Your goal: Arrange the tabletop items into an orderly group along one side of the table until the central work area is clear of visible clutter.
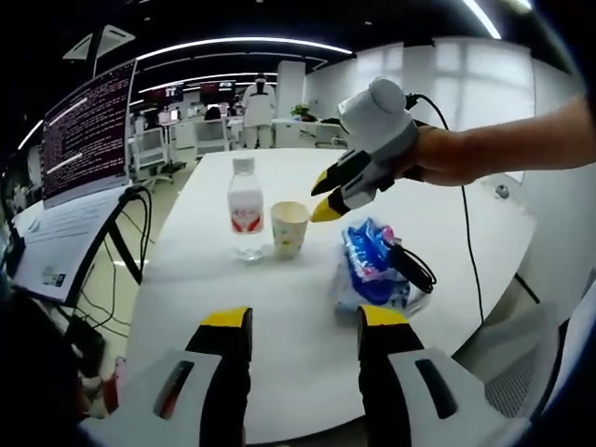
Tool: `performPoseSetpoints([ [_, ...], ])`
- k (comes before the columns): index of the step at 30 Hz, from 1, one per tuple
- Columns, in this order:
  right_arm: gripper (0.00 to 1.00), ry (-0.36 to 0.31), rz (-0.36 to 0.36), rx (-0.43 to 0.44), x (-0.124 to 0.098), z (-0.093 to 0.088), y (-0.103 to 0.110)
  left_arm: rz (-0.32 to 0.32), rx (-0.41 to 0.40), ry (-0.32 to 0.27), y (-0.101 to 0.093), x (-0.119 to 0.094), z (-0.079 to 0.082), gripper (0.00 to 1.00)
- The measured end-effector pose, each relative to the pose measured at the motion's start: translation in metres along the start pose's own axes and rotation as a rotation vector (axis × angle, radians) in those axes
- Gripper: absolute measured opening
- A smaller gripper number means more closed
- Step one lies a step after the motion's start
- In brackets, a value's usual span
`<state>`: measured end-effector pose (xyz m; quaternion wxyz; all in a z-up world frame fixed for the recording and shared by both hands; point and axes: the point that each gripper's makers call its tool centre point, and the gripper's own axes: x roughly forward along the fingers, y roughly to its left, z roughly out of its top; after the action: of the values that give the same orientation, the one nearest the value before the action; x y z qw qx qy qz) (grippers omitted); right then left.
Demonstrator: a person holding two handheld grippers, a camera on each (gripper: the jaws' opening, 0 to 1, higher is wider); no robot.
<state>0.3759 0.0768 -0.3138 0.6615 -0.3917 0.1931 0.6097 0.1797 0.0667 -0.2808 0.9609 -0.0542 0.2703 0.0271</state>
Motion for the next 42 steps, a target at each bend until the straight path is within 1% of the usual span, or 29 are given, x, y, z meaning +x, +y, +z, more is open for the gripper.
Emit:
performPoseSetpoints([
  [4, 0.32, -0.005, -0.019, 0.018, -0.015, -0.006, 0.001, -0.011, 0.004, -0.003, -0.005, 0.002, 0.002, 0.44],
  [8, 0.33, -0.002, -0.038, 0.030, -0.026, -0.017, -0.001, -0.025, 0.000, -0.008, -0.011, 0.005, 0.006, 0.44],
  [9, 0.33, -0.002, -0.046, 0.046, -0.030, -0.022, -0.003, -0.030, 0.002, -0.009, -0.013, 0.006, 0.007, 0.44],
  [11, 0.33, -0.004, -0.053, 0.059, -0.035, -0.026, -0.004, -0.038, 0.004, -0.010, -0.017, 0.007, 0.009, 0.44],
  [14, 0.33, -0.007, -0.069, 0.100, -0.047, -0.039, -0.006, -0.051, 0.009, -0.009, -0.023, 0.009, 0.011, 0.44],
  [15, 0.34, -0.019, -0.085, 0.143, -0.050, -0.043, -0.008, -0.057, 0.011, -0.007, -0.026, 0.010, 0.011, 0.44],
  [16, 0.34, -0.023, -0.090, 0.156, -0.051, -0.044, -0.009, -0.058, 0.011, -0.007, -0.026, 0.010, 0.011, 0.44],
  [17, 0.34, -0.036, -0.102, 0.191, -0.057, -0.048, -0.011, -0.065, 0.010, -0.004, -0.027, 0.012, 0.010, 0.44],
  [20, 0.35, -0.041, -0.131, 0.264, -0.073, -0.065, -0.014, -0.082, 0.006, 0.001, -0.034, 0.016, 0.010, 0.44],
  [23, 0.36, -0.040, -0.156, 0.316, -0.087, -0.082, -0.013, -0.098, 0.005, 0.008, -0.041, 0.020, 0.009, 0.44],
  [26, 0.35, -0.013, -0.177, 0.354, -0.100, -0.107, -0.011, -0.119, 0.014, 0.012, -0.047, 0.028, 0.007, 0.43],
  [28, 0.35, -0.004, -0.184, 0.371, -0.109, -0.116, -0.007, -0.130, 0.023, 0.014, -0.053, 0.032, 0.008, 0.43],
  [29, 0.35, 0.001, -0.190, 0.390, -0.112, -0.125, -0.007, -0.140, 0.028, 0.017, -0.058, 0.035, 0.009, 0.43],
  [31, 0.35, 0.003, -0.204, 0.419, -0.120, -0.134, -0.006, -0.152, 0.039, 0.023, -0.063, 0.039, 0.009, 0.43],
  [33, 0.35, 0.007, -0.211, 0.442, -0.125, -0.145, -0.008, -0.163, 0.041, 0.028, -0.068, 0.041, 0.008, 0.43],
  [37, 0.35, 0.017, -0.217, 0.453, -0.132, -0.155, -0.009, -0.185, 0.053, 0.038, -0.079, 0.046, 0.008, 0.43],
  [42, 0.35, 0.013, -0.238, 0.483, -0.139, -0.165, -0.010, -0.207, 0.063, 0.052, -0.089, 0.052, 0.005, 0.43],
])
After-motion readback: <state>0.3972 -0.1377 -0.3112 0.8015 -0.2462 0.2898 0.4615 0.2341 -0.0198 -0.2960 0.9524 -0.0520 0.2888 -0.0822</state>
